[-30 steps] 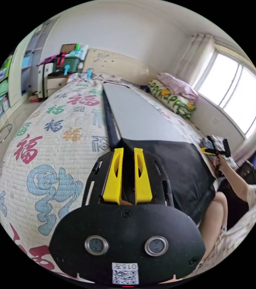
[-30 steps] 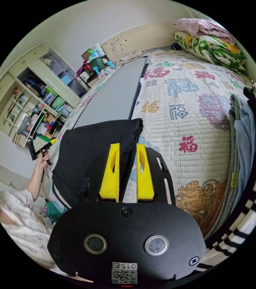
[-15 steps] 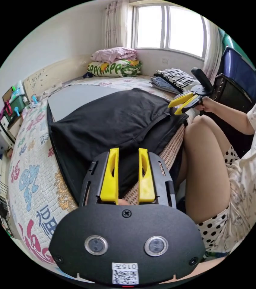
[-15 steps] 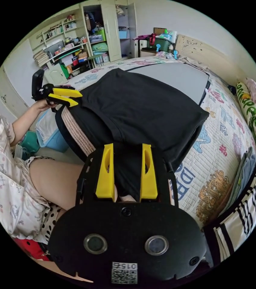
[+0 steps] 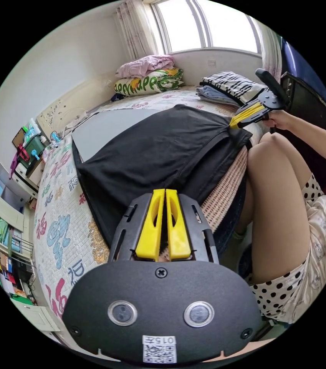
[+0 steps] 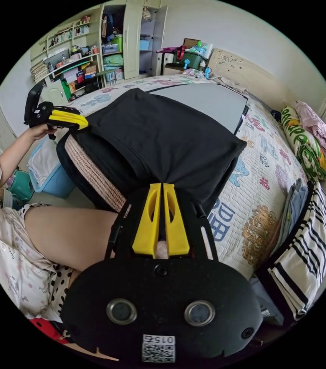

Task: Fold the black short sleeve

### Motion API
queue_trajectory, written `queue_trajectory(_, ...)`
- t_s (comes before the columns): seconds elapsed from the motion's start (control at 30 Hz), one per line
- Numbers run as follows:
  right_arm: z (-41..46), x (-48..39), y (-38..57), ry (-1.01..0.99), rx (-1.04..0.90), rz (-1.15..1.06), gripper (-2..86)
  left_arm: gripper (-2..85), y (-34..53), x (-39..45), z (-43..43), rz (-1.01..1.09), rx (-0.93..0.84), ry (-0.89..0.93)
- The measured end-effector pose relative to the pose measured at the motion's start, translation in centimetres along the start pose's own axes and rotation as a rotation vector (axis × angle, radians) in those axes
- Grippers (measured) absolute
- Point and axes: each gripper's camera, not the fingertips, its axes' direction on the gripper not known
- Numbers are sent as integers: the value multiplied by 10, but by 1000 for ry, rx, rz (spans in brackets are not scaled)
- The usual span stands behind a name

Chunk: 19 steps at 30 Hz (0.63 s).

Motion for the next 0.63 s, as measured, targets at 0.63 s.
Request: queue_trajectory(0.63,-33,56,10,-75,-130,54,74,5,129,-120,-56,-240,20,156)
